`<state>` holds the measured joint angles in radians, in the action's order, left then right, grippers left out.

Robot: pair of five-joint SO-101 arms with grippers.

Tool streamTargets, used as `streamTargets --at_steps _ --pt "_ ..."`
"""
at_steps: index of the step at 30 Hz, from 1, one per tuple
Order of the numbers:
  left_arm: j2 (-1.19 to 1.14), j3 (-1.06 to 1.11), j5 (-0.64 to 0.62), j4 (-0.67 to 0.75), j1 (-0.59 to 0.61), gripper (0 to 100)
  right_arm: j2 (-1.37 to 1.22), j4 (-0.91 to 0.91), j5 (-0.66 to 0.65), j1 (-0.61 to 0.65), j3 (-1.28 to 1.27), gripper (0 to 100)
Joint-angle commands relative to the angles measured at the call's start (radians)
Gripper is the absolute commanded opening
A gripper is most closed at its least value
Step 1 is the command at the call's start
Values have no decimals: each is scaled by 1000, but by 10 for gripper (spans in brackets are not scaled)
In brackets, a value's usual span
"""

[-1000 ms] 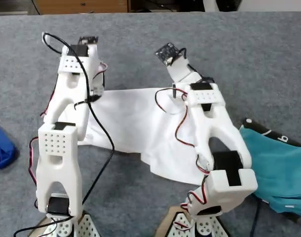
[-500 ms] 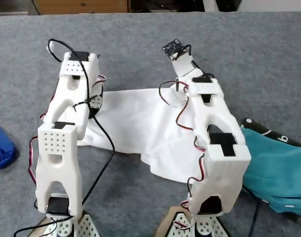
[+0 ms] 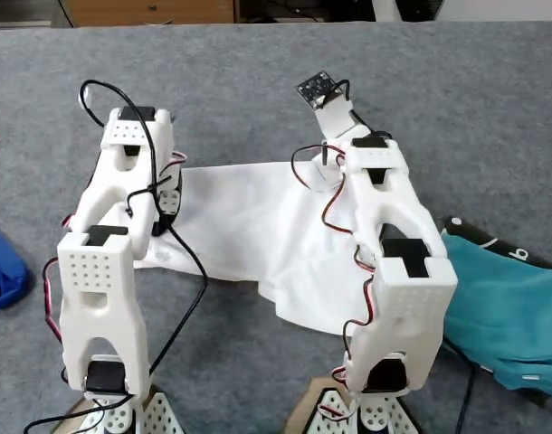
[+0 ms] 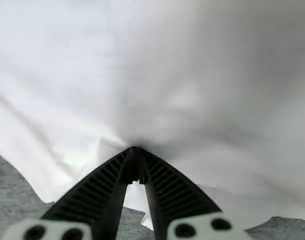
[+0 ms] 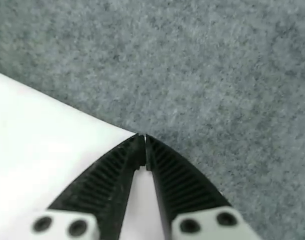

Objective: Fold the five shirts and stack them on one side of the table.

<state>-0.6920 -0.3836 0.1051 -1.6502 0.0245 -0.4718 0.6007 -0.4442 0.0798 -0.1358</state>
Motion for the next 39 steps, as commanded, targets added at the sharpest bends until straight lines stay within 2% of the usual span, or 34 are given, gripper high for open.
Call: streamTargets --at_steps 1,6,10,18,27,33,39 --pt "90 41 8 23 8 19 2 5 5 -16 58 16" --pt "193 107 14 14 8 19 1 5 5 -16 61 16" --pt "285 245 52 32 2 19 1 5 3 -16 61 16" --pt "410 637 46 252 9 19 1 6 -35 -15 58 16" --pt "739 571 44 278 2 19 1 6 -35 -13 56 16" --pt "628 652 43 509 6 19 1 6 -35 -13 56 16" --pt "481 672 48 497 11 19 1 21 -35 -13 62 16"
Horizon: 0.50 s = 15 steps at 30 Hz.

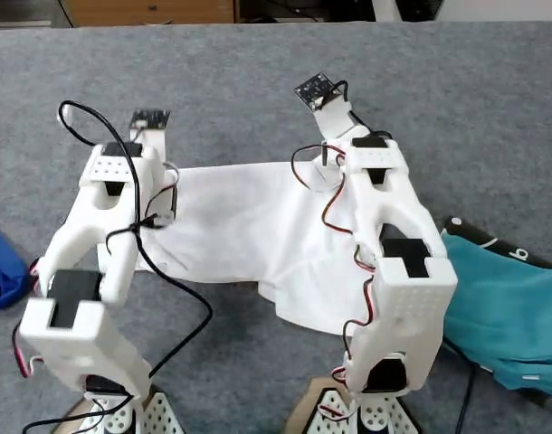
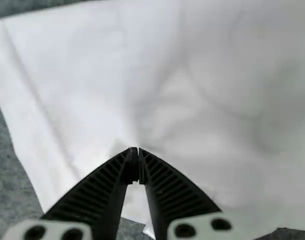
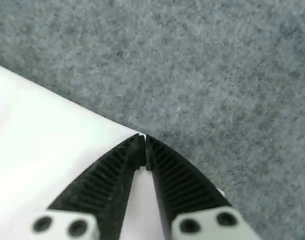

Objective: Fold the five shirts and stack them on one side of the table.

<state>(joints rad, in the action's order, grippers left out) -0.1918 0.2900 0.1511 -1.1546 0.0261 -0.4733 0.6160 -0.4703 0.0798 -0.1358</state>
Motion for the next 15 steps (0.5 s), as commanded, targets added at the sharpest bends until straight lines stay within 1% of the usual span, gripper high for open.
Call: streamTargets --at_steps 1,5,10,15 --pt "-27 -6 3 -12 9 19 2 6 -9 -13 62 16" --pt "-30 -6 5 -54 9 19 2 6 -9 -13 62 16" --pt "-24 -11 5 -146 35 19 2 5 -9 -13 62 16" --pt "64 26 9 -209 61 19 2 5 -9 -13 62 16"
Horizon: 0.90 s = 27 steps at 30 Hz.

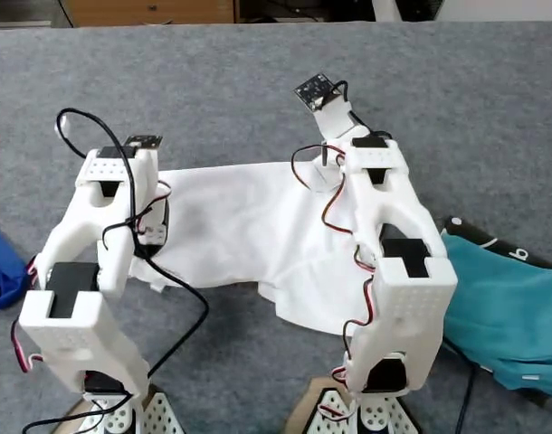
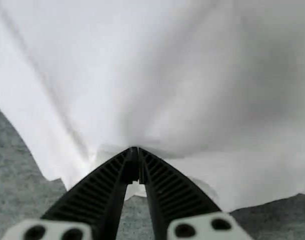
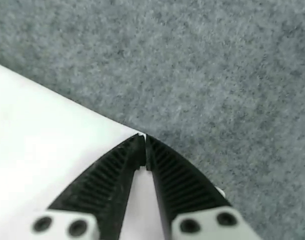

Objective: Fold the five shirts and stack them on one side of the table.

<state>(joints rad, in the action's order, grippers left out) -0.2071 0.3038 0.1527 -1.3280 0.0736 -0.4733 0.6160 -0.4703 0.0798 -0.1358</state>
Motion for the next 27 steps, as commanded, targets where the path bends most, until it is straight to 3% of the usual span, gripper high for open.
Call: streamTargets --at_steps 1,14,18,22,25,27 --pt "102 31 28 -38 12 19 2 5 -9 -13 62 16" --pt "361 399 137 15 6 19 5 9 -11 -13 64 16" --pt "433 327 129 -15 8 19 61 71 -5 -19 70 16" --pt "524 112 98 -103 8 19 163 133 -8 -19 65 15" --pt "539 -23 34 -95 6 19 239 180 -11 -28 65 15" --pt "504 -49 12 -14 5 19 289 201 -6 -48 67 15"
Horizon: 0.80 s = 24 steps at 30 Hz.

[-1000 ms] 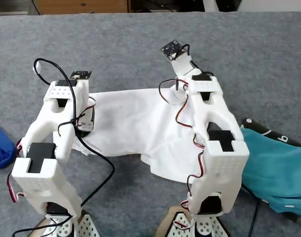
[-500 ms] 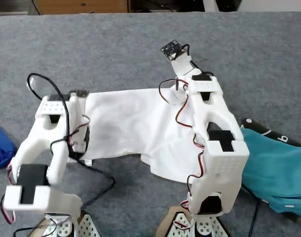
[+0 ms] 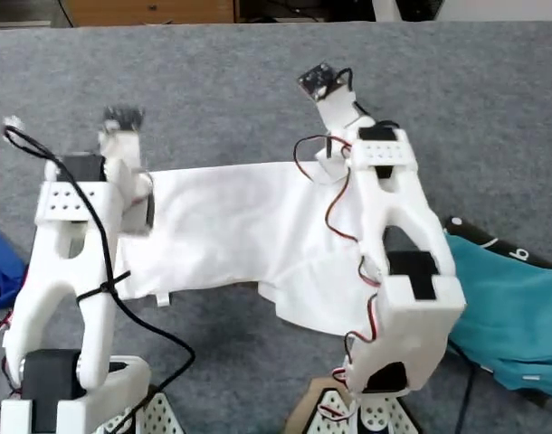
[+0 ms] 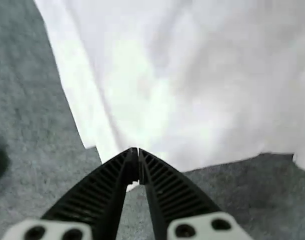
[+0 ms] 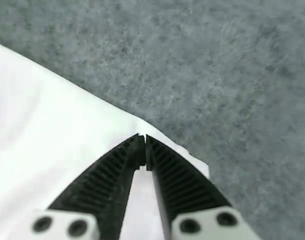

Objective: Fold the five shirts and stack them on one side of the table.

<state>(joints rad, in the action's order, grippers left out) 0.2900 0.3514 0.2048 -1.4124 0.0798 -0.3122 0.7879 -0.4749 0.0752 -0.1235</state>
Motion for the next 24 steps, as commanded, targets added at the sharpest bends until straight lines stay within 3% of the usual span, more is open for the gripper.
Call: streamTargets --at_steps 1,5,10,19,24 --pt "-19 -97 -52 124 0 19 157 31 0 -64 54 15" --pt "-209 -115 -87 275 11 19 251 80 -6 -143 53 15" --pt "-499 -273 -86 285 54 19 265 187 -28 -170 31 15" --pt "-799 -563 -80 284 144 19 48 -69 -11 -147 -76 5" --pt "-903 -664 -83 285 137 19 -120 -29 -12 -153 68 5"
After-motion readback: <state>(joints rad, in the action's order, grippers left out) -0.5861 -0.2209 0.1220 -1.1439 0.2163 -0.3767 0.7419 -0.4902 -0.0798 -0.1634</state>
